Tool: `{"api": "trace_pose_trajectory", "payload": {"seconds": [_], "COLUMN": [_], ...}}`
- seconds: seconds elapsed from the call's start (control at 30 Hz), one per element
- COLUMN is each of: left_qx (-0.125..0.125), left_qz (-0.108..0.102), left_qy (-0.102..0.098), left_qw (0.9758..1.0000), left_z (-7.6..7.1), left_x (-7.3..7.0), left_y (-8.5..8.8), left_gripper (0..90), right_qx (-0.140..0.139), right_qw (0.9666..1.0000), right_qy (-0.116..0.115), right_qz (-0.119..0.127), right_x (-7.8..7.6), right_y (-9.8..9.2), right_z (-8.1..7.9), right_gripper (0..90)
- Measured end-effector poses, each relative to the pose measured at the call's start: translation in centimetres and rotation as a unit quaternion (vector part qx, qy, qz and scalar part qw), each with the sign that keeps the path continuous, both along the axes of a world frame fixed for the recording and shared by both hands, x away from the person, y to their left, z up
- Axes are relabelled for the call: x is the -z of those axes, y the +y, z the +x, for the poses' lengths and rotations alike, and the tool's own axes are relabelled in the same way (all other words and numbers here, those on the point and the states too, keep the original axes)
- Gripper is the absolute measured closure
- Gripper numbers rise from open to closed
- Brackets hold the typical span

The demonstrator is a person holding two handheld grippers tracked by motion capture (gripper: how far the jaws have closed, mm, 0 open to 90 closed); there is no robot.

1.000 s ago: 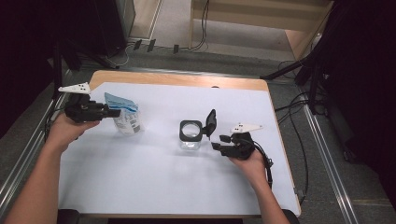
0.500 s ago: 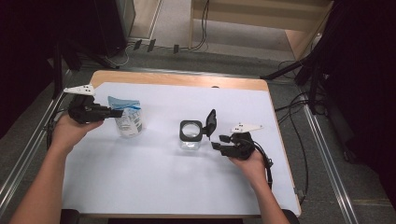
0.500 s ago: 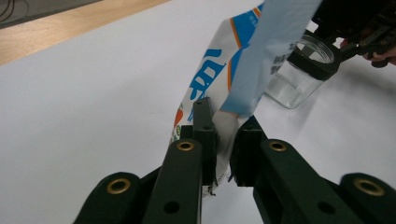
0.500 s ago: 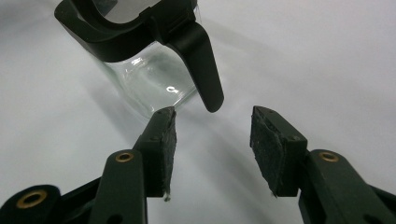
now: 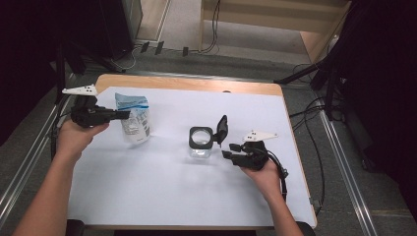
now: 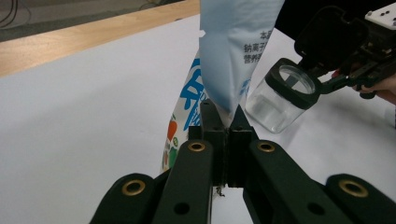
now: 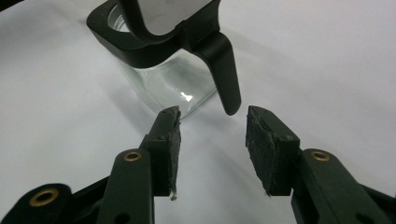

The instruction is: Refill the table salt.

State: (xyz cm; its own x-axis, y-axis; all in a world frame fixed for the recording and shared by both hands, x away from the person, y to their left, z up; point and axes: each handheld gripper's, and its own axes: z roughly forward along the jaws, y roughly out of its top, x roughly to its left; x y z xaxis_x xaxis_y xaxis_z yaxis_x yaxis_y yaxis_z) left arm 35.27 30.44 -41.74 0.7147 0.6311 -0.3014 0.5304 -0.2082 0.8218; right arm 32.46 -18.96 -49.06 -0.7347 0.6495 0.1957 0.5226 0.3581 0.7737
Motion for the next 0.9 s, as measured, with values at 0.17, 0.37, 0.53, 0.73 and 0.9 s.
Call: {"api": "trace_pose_trajectory", "payload": {"seconds": [0.17, 0.37, 0.53, 0.73, 0.9], "left_qx": [0.009, 0.020, 0.023, 0.027, 0.031], "left_qz": [-0.001, 0.005, 0.020, 0.026, 0.013], "left_qy": [0.002, 0.003, 0.008, 0.021, 0.025], "left_qw": [1.0000, 0.9998, 0.9995, 0.9991, 0.9991], "left_z": [-0.5, -0.7, -0.5, -0.5, -1.0], "left_x": [-0.6, -0.9, -0.7, -1.3, -2.3], "left_y": [-0.5, -1.6, -2.5, -3.7, -5.0], "left_gripper": [90.0, 90.0, 90.0, 90.0, 90.0], "right_qx": [-0.001, -0.006, -0.024, -0.052, -0.072], "right_qw": [1.0000, 0.9999, 0.9997, 0.9986, 0.9972], "right_qy": [0.002, -0.002, -0.005, -0.009, -0.008], "right_qz": [0.002, 0.013, 0.010, 0.012, 0.018], "right_x": [-0.3, -0.9, -1.2, -1.7, -1.9], "right_y": [0.1, 0.3, 0.8, 2.0, 2.9], "right_z": [-0.6, -1.7, -2.8, -3.3, -3.5], "right_gripper": [56.5, 58.4, 59.6, 61.0, 62.3]}}
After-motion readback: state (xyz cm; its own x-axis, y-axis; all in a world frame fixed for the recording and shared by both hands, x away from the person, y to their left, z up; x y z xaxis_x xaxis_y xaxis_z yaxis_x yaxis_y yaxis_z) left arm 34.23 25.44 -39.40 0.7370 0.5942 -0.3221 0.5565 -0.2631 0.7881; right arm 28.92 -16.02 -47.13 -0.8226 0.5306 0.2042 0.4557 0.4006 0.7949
